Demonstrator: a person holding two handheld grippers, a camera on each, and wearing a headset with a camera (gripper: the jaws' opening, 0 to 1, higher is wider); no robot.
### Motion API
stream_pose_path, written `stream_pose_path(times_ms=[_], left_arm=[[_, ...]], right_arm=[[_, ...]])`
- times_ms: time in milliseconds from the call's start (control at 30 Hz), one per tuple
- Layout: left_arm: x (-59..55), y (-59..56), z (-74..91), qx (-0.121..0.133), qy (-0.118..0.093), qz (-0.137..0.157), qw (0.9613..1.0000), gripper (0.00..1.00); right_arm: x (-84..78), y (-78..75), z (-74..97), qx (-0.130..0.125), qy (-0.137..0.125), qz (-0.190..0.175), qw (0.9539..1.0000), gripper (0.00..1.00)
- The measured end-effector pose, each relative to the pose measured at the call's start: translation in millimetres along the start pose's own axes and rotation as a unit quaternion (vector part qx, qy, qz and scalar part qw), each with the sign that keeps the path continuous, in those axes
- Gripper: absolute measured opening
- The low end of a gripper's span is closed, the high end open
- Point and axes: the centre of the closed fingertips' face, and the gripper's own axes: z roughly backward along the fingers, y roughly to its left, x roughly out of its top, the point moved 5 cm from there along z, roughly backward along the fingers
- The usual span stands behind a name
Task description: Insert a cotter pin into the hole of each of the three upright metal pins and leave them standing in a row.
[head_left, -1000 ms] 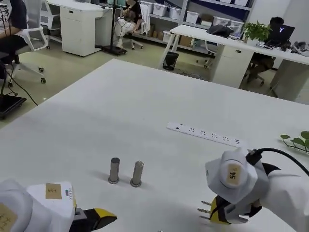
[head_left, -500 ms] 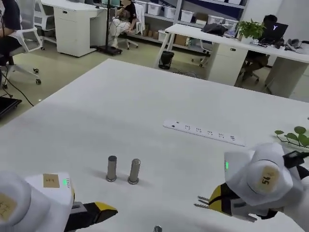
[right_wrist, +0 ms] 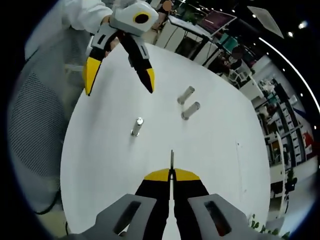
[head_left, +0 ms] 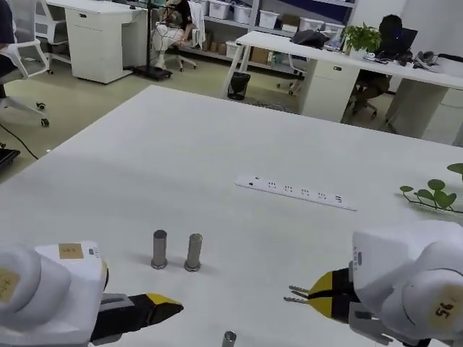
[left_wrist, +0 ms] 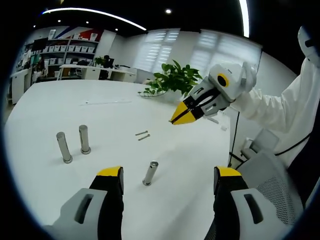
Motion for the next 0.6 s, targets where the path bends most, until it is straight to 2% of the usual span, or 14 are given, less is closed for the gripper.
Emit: stream_pose_path(times_ms=[133, 167, 267, 433, 567, 600], left_arm=[[7.0, 0.0, -4.6, -0.007, -0.009, 0.011, 0.9999, 0.65], [9.9, -1.0, -6.7, -0.016, -0.013, 0.018, 0.9996, 0.6], [15.1, -1.4, -11.8, -0.033, -0.009, 0.021, 0.9992, 0.54], [24.4, -4.4, -20.7, -0.049, -0.004, 0.016, 0.9987, 0.5], [27.7, -8.4, -28.3, -0.063, -0.002, 0.018, 0.9979, 0.45], [27.9, -9.0, -29.8, -0.064, -0.001, 0.02, 0.9977, 0.45]], right_arm=[[5.4, 5.2, 6.0, -0.019, -0.005, 0.009, 0.9998, 0.0], [5.2, 6.5, 6.4, -0.023, -0.001, 0.012, 0.9997, 0.0], [4.5, 11.6, 8.1, -0.039, 0.015, 0.032, 0.9986, 0.0], [9.8, 17.2, 12.4, -0.047, 0.011, 0.028, 0.9984, 0.0], [18.1, 18.4, 16.4, -0.054, -0.014, 0.0, 0.9984, 0.0], [19.3, 18.8, 17.1, -0.054, -0.013, -0.001, 0.9984, 0.0]])
